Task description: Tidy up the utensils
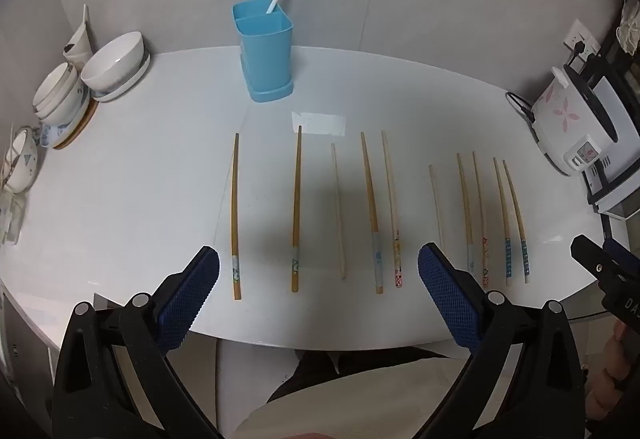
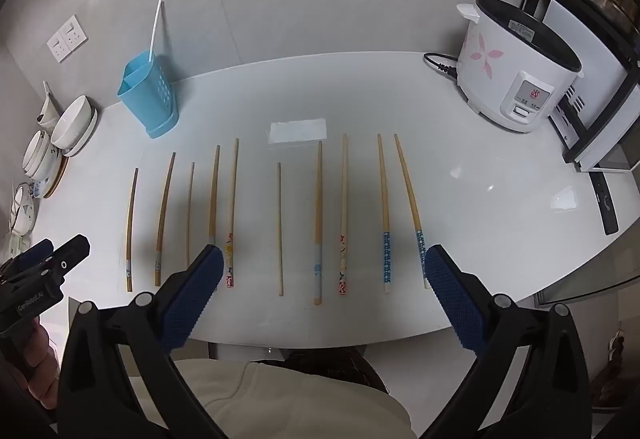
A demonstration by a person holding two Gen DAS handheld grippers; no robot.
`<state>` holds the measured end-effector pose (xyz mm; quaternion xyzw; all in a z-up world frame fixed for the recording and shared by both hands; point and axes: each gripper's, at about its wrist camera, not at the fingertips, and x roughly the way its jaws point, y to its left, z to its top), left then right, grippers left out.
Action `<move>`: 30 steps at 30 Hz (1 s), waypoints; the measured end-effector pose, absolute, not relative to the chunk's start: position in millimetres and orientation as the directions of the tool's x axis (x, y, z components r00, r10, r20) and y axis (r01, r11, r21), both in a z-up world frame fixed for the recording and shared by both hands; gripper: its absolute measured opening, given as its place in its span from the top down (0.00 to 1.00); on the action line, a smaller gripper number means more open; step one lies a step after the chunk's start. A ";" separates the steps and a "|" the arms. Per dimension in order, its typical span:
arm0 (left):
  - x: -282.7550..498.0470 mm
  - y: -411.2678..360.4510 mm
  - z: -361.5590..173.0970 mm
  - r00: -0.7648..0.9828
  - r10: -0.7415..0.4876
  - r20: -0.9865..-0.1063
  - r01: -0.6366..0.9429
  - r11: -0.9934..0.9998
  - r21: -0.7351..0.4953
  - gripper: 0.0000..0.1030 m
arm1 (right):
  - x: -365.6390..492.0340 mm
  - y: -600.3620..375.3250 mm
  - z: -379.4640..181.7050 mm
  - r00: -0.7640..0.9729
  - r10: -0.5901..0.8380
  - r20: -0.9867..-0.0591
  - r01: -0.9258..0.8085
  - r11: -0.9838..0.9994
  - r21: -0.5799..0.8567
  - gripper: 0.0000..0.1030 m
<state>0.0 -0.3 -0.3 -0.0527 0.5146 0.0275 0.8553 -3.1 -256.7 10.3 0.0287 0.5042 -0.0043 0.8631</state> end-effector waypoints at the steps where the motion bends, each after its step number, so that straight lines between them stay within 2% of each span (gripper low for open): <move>1: -0.2 -0.7 -0.3 0.468 -0.004 -0.884 -0.101 0.993 -0.058 0.06 | -3.2 -256.5 10.4 0.493 0.023 -0.870 0.036 0.998 0.046 0.06; 30: -0.2 -1.9 -1.6 0.468 0.038 -0.883 -0.105 0.994 -0.013 0.06 | -4.6 -255.8 10.7 0.489 0.036 -0.872 0.033 0.998 0.059 0.06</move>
